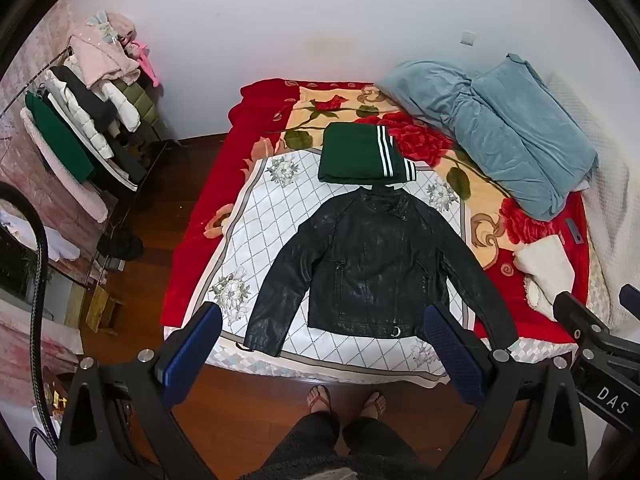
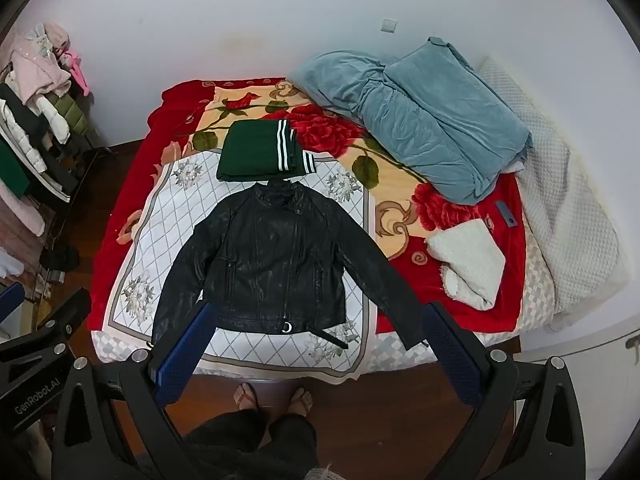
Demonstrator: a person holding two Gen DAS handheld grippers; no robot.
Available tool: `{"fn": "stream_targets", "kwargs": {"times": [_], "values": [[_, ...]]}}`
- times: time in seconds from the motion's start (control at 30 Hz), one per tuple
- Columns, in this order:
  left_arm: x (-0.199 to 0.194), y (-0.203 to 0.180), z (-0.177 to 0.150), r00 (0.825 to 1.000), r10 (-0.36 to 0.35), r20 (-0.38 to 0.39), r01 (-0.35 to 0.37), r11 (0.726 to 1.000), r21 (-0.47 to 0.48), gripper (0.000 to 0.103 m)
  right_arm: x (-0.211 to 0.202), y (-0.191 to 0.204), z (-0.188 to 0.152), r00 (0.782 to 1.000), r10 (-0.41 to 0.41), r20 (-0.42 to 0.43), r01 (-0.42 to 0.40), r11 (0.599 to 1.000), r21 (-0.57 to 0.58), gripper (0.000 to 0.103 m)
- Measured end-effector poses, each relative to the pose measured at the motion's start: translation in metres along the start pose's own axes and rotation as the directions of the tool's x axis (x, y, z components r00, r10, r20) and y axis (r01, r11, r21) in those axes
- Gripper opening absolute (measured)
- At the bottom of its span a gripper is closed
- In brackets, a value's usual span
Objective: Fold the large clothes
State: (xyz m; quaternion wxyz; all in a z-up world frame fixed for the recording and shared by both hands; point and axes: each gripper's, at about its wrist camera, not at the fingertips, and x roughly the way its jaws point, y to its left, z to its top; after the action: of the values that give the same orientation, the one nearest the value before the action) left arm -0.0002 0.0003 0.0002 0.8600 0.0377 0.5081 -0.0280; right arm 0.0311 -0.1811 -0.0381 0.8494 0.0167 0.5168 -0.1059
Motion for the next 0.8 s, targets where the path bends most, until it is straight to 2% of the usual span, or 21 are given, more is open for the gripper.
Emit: {"fn": "stream_targets", "kwargs": {"times": [0.8], "values": [[-0.0061,-0.0060,0.0032,1.000,0.002,0.006,-0.002,1.000,0.005,0.103,-0.0074,-0.0027,-0.0022,1.000,-0.006,0.001,0.006,1.000,-0.002,0.103]]}}
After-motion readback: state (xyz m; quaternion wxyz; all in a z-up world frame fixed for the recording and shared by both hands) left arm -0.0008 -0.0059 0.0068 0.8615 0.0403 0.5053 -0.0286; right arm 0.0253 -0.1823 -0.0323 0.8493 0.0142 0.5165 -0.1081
